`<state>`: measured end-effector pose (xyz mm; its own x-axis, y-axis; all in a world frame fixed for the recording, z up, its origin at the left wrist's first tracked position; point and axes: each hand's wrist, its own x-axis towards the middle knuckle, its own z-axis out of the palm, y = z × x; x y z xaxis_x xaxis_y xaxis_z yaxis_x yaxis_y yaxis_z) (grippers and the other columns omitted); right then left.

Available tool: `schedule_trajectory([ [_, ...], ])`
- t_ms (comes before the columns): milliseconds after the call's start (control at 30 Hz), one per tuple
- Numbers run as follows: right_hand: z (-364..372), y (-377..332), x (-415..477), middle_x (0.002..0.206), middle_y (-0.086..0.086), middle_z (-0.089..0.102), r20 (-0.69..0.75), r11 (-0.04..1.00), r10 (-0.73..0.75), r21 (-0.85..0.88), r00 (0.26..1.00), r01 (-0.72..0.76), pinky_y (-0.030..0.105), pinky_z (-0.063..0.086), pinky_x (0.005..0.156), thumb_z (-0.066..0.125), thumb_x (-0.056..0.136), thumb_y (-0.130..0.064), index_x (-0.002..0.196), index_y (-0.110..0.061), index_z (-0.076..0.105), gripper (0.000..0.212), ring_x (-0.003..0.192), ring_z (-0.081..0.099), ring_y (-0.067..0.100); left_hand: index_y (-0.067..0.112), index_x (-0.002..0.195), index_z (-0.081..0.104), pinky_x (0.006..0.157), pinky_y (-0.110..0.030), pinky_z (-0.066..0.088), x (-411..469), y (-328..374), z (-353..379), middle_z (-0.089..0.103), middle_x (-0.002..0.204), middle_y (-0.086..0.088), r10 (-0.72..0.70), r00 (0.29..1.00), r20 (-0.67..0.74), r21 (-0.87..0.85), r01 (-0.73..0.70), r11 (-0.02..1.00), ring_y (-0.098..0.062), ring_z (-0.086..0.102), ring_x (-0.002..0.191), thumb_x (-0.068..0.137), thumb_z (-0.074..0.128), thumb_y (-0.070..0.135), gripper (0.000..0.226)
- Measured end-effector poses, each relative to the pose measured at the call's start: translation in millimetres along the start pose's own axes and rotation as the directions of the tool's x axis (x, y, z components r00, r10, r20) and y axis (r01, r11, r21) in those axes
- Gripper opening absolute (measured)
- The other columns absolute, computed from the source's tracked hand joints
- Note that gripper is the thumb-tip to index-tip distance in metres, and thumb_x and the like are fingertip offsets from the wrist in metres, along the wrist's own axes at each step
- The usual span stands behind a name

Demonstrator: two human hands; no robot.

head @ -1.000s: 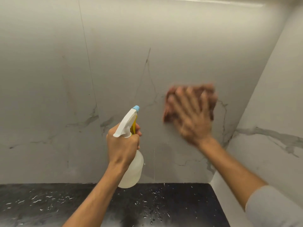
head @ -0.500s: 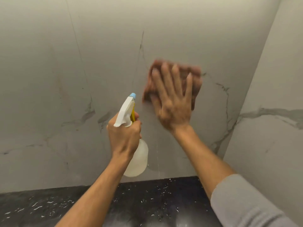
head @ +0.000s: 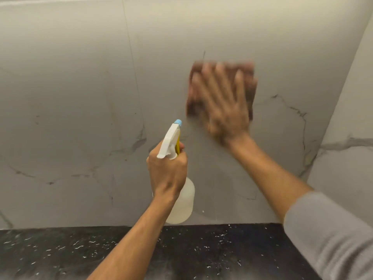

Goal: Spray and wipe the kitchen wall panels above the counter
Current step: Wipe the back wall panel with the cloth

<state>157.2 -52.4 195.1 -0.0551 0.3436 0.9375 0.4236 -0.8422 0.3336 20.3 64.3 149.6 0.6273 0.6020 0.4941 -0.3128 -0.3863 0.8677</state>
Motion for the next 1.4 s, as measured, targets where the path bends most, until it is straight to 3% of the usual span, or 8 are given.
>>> schedule_trajectory([
  [133, -20.0, -19.8, -97.7, 0.158, 0.000, 0.037, 0.236, 0.916, -0.395, 0.021, 0.888, 0.402, 0.048, 0.011, 0.121, 0.061, 0.095, -0.018, 0.151, -0.024, 0.043, 0.060, 0.145, 0.036, 0.023, 0.002, 0.071, 0.064, 0.057, -0.056, 0.051, 4.0, -2.8, -6.9, 0.065, 0.068, -0.022, 0.015, 1.000, 0.010, 0.013, -0.015, 1.000, -0.046, 0.058, 0.058, 0.075, 0.059, -0.005, 0.009],
  [400, -0.5, 47.3, 112.5, 0.158, 0.005, 0.041, -0.104, 0.986, 0.146, -0.063, 0.984, -0.153, 0.053, 0.022, 0.119, 0.036, 0.106, -0.043, 0.153, -0.022, 0.042, 0.052, 0.147, 0.036, 0.028, 0.011, 0.069, 0.066, 0.052, -0.053, 0.053, 4.9, -0.6, -6.4, 0.068, 0.071, -0.012, -0.016, 1.000, 0.025, -0.032, 0.017, 0.999, -0.040, 0.062, 0.062, 0.071, 0.059, -0.007, 0.019],
  [633, -17.0, 3.7, -86.8, 0.160, 0.001, 0.029, 0.204, 0.973, -0.224, -0.002, 0.953, 0.230, 0.048, 0.010, 0.122, 0.060, 0.098, -0.023, 0.153, -0.025, 0.038, 0.060, 0.149, 0.026, 0.026, 0.012, 0.068, 0.066, 0.055, -0.044, 0.052, 3.3, 3.7, -6.0, 0.068, 0.069, -0.010, -0.007, 0.999, 0.041, -0.009, 0.007, 1.000, -0.036, 0.060, 0.055, 0.070, 0.058, -0.008, 0.022],
  [767, -27.9, 76.1, -83.2, 0.156, 0.009, 0.041, 0.112, 0.989, 0.104, -0.119, 0.988, -0.090, 0.050, 0.018, 0.119, 0.059, 0.101, -0.036, 0.150, -0.019, 0.040, 0.056, 0.144, 0.038, 0.031, 0.012, 0.063, 0.064, 0.043, -0.030, 0.048, -2.2, 5.9, 6.8, 0.066, 0.065, -0.002, -0.017, 0.997, 0.079, -0.029, 0.020, 0.999, -0.026, 0.063, 0.054, 0.068, 0.058, -0.011, 0.024],
  [900, -20.9, 126.6, 4.3, 0.156, 0.008, 0.044, -0.219, 0.792, 0.551, -0.166, 0.805, -0.587, 0.051, 0.026, 0.118, 0.027, 0.106, -0.049, 0.150, -0.017, 0.045, 0.057, 0.145, 0.039, 0.026, 0.009, 0.065, 0.064, 0.043, -0.031, 0.049, -7.5, 8.4, 20.7, 0.067, 0.067, -0.001, -0.041, 0.994, 0.097, -0.034, 0.045, 0.998, -0.026, 0.064, 0.055, 0.068, 0.057, -0.012, 0.022],
  [1033, -29.0, 81.2, -65.2, 0.159, 0.013, 0.036, -0.080, 0.734, 0.664, -0.118, 0.743, -0.669, 0.059, 0.025, 0.118, 0.034, 0.105, -0.047, 0.153, -0.013, 0.041, 0.059, 0.148, 0.032, 0.031, 0.010, 0.065, 0.064, 0.042, -0.034, 0.048, -10.5, 12.5, 31.0, 0.066, 0.066, -0.001, -0.042, 0.993, 0.115, -0.047, 0.047, 0.998, -0.026, 0.063, 0.054, 0.069, 0.058, -0.013, 0.024],
  [1233, -34.7, 113.7, -65.9, 0.158, 0.014, 0.037, 0.052, 0.913, 0.391, -0.146, 0.919, -0.381, 0.060, 0.023, 0.119, 0.030, 0.106, -0.046, 0.153, -0.016, 0.036, 0.057, 0.147, 0.032, 0.033, 0.008, 0.063, 0.064, 0.043, -0.030, 0.046, -7.2, 20.1, 37.9, 0.067, 0.070, -0.004, -0.049, 0.991, 0.125, -0.053, 0.056, 0.997, -0.026, 0.060, 0.051, 0.067, 0.058, -0.014, 0.023],
  [1400, -16.0, 91.2, 23.5, 0.158, 0.008, 0.040, -0.249, 0.653, 0.719, -0.080, 0.649, -0.753, 0.054, 0.027, 0.119, 0.033, 0.105, -0.045, 0.152, -0.016, 0.044, 0.056, 0.147, 0.035, 0.028, 0.008, 0.064, 0.063, 0.045, -0.029, 0.046, -3.2, 26.2, 41.7, 0.067, 0.067, -0.010, -0.056, 0.993, 0.100, -0.052, 0.062, 0.997, -0.025, 0.061, 0.051, 0.068, 0.057, -0.013, 0.022],
])
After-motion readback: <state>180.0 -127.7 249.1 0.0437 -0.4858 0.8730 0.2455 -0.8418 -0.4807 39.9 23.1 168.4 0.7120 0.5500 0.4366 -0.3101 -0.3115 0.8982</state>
